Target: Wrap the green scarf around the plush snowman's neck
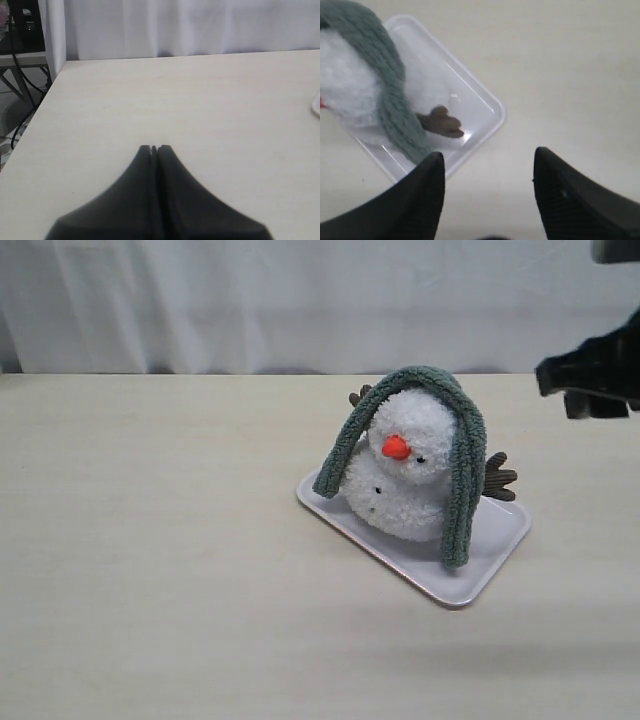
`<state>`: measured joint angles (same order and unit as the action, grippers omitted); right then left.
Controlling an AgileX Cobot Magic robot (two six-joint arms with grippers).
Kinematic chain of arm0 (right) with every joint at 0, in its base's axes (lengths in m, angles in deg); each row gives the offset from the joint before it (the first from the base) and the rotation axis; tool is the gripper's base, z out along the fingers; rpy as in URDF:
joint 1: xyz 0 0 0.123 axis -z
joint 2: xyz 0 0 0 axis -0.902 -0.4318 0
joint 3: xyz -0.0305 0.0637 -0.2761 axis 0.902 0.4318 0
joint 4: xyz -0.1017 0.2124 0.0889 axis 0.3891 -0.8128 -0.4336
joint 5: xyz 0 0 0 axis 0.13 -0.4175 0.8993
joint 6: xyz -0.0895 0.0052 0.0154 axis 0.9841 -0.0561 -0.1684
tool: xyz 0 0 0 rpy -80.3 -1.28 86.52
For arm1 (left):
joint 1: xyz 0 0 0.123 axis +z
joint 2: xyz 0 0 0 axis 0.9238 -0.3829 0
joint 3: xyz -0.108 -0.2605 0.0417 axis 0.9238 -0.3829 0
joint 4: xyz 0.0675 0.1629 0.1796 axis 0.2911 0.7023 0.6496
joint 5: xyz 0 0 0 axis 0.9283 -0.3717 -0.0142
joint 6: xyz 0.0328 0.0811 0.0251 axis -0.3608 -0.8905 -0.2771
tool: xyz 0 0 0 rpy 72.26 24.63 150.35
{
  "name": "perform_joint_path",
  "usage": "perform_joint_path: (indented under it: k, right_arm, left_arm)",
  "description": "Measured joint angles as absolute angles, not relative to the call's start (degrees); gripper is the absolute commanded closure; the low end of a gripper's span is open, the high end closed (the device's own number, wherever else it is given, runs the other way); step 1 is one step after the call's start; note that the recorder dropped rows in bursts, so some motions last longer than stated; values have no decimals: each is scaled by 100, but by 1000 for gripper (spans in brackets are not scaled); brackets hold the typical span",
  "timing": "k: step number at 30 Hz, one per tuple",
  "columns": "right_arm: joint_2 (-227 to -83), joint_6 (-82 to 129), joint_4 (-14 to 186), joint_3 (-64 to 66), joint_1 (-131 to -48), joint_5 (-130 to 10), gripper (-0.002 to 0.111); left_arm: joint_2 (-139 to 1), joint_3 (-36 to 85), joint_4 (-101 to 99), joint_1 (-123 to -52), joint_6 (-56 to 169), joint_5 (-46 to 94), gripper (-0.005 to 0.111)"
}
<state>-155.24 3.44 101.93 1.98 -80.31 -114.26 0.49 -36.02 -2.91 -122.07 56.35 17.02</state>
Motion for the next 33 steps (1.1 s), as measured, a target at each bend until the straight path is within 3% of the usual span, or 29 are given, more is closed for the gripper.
perform_joint_path:
  k: [5,9,14,20,29,33]
  right_arm:
    - [-15513,1656,8474,1458,-6496,-10885,57]
    - [-16246,2728,7045,2135,-5733,-9953,57]
    - [-17467,3226,6543,2060,-5642,-9261,57]
    - [-18968,3865,6056,975,-5642,-8950,57]
    - [-19920,4322,5943,73,-5642,-8990,57]
    - [-20004,4435,5910,-68,-5642,-9077,68]
  left_arm:
    - [49,-3602,-291,-12207,5635,1702,107]
    - [49,-3602,-291,-12207,5635,1702,107]
    - [49,-3602,-291,-12207,5635,1702,107]
    - [49,-3602,-291,-12207,5635,1702,107]
    - [49,-3602,-291,-12207,5635,1702,107]
    - [49,-3602,-291,-12207,5635,1702,107]
